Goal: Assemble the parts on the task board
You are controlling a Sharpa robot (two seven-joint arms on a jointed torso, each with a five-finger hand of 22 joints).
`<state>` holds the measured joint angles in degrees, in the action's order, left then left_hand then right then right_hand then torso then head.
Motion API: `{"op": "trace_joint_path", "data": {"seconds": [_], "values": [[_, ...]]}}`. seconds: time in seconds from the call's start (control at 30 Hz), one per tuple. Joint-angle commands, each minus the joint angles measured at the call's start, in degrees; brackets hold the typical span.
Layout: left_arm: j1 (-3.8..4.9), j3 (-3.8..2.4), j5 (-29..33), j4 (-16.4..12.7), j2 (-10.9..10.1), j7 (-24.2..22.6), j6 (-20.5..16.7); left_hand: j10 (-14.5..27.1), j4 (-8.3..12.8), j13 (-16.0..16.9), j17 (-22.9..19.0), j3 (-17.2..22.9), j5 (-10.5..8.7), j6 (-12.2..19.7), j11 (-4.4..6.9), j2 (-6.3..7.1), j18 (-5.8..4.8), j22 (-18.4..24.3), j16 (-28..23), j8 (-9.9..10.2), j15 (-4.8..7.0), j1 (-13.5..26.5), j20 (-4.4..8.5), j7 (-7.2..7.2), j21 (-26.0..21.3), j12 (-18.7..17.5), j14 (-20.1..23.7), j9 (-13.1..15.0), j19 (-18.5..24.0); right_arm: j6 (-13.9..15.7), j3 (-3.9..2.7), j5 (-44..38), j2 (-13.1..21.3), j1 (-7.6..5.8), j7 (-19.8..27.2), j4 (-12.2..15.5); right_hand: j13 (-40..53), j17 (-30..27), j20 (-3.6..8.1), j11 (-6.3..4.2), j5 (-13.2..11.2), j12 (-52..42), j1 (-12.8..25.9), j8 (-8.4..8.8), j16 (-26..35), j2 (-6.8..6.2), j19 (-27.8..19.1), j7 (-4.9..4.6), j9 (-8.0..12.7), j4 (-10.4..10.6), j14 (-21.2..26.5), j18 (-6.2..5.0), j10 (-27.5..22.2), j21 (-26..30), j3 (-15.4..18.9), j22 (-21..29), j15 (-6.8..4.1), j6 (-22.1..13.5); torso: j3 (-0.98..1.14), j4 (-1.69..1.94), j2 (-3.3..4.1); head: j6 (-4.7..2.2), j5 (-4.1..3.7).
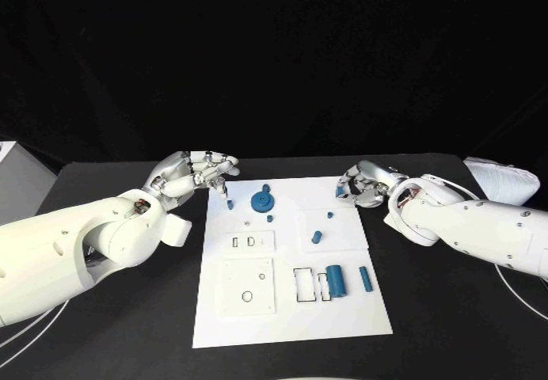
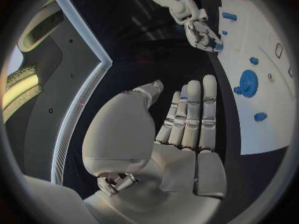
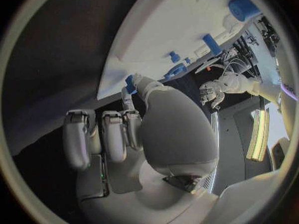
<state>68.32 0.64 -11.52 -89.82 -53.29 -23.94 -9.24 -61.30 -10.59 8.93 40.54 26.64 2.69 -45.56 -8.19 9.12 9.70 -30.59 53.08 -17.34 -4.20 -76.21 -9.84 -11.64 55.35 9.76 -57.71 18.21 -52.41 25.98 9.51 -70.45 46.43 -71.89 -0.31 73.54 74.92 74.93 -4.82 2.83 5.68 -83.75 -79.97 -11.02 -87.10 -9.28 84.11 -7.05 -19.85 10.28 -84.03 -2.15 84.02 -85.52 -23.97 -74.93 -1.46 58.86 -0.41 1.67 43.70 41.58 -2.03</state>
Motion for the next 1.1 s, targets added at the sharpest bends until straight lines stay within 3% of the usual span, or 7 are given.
{"op": "trace_joint_path", "data": {"seconds": [0.03,0.13,0.37,0.5,0.6,0.8,1.1], "values": [[0.04,-0.03,-2.07,0.06,0.2,1.87,-0.8,-2.25,0.53,1.63,0.77,-0.22,0.29,-1.4,0.91,-0.23,0.96,-0.58,1.69,-1.4,0.72,-0.02,0.62,0.27,1.3,2.76,-2.18,0.71,-0.62,2.01,-0.04,1.55,0.25,-0.44,-3.45,1.52,8.66,9.71,0.34,-0.28,0.4,-0.18,0.61,-0.2,-0.19,-0.06,3.08,-0.05,-0.12,0.1,-4.72,0.99,1.54,-0.28,-0.19,-12.0,-0.44,0.5,-0.08,-0.16,-0.18,-0.27,-0.07],[0.07,-0.03,-3.61,0.35,0.37,4.37,-1.28,-4.46,1.13,6.31,8.7,-1.18,0.42,-3.17,2.43,-0.2,0.08,-6.35,9.31,-3.73,2.12,0.11,1.87,1.56,5.98,9.61,-8.67,2.11,-5.01,2.05,-0.06,2.1,0.34,-1.17,-4.94,2.91,8.63,9.62,0.36,-0.33,0.39,-0.15,0.66,-0.28,-0.15,-0.16,3.03,-0.03,-0.16,0.06,-4.7,0.97,1.53,-0.21,-0.19,-11.95,-0.45,0.57,-0.15,-0.31,-0.42,-0.36,-0.06],[1.28,-0.06,-9.54,2.67,1.91,14.52,1.82,1.81,-0.94,29.05,36.93,-2.7,0.3,-3.7,4.98,-1.23,-3.96,-29.82,30.27,-12.44,4.35,3.01,3.95,4.06,21.08,40.22,-25.43,9.4,-19.93,1.12,-0.07,1.92,-0.36,-3.12,-7.84,5.94,8.65,9.63,0.37,-0.34,0.37,-0.16,0.71,-0.31,-0.15,-0.24,3.05,-0.02,-0.17,0.05,-4.7,0.97,1.55,-0.23,-0.17,-11.97,-0.46,0.6,-0.43,-0.46,-1.42,-0.53,0.24],[3.82,-0.04,-15.03,4.75,3.7,23.69,5.99,-12.72,-3.26,55.11,49.46,-1.23,0.24,-3.89,6.22,-0.78,-7.0,-46.25,36.92,-15.78,5.56,5.18,5.3,5.46,29.36,63.24,-32.29,13.16,-29.97,0.18,-0.07,0.88,-1.75,-3.79,-9.21,7.29,8.68,9.61,0.38,-0.35,0.35,-0.19,0.77,-0.35,-0.14,-0.34,3.11,0.0,-0.19,0.04,-4.7,1.0,1.57,-0.31,-0.15,-12.04,-0.47,0.62,-0.65,-0.44,-2.07,-0.38,0.48],[5.74,-0.02,-17.95,5.59,4.93,29.05,7.55,-16.28,-4.04,61.02,49.46,-0.62,0.28,-3.99,6.59,-0.47,-7.81,-50.36,36.92,-16.74,5.91,5.84,5.63,5.85,31.18,67.73,-32.29,14.64,-32.38,-0.44,-0.06,0.24,-2.96,-3.99,-9.97,7.82,8.69,9.6,0.4,-0.36,0.33,-0.2,0.83,-0.36,-0.13,-0.45,3.13,0.0,-0.2,0.03,-4.7,1.01,1.58,-0.35,-0.13,-12.06,-0.49,0.59,-0.72,-0.37,-2.48,-0.28,0.84],[8.46,0.04,-20.58,6.45,6.8,35.58,6.69,-15.84,-5.05,60.65,49.46,-0.74,0.28,-3.82,6.67,-0.08,-7.77,-50.26,36.92,-17.14,6.03,6.97,5.8,5.92,31.18,67.56,-32.29,15.58,-32.3,-1.12,0.01,-1.0,-5.38,-4.06,-11.06,8.21,8.7,9.59,0.4,-0.36,0.33,-0.2,0.84,-0.36,-0.13,-0.45,3.14,0.0,-0.2,0.03,-4.7,1.01,1.58,-0.35,-0.13,-12.07,-0.49,0.59,-0.82,-0.34,-3.05,-0.21,1.65],[9.47,0.2,-21.34,6.7,7.57,38.17,5.61,-15.31,-5.18,59.96,49.46,-0.59,0.28,-3.61,6.65,-0.19,-7.7,-49.92,36.92,-17.07,6.02,7.01,5.8,5.91,31.05,67.08,-32.29,15.71,-32.08,-1.26,0.19,-3.5,-8.67,-3.74,-12.02,8.41,8.7,9.61,0.41,-0.38,0.39,-0.2,0.87,-0.37,-0.14,-0.49,3.19,0.01,-0.2,0.02,-4.7,1.03,1.59,-0.43,-0.16,-12.13,-0.49,0.54,-1.03,-0.15,-3.34,-0.1,1.87]]}}
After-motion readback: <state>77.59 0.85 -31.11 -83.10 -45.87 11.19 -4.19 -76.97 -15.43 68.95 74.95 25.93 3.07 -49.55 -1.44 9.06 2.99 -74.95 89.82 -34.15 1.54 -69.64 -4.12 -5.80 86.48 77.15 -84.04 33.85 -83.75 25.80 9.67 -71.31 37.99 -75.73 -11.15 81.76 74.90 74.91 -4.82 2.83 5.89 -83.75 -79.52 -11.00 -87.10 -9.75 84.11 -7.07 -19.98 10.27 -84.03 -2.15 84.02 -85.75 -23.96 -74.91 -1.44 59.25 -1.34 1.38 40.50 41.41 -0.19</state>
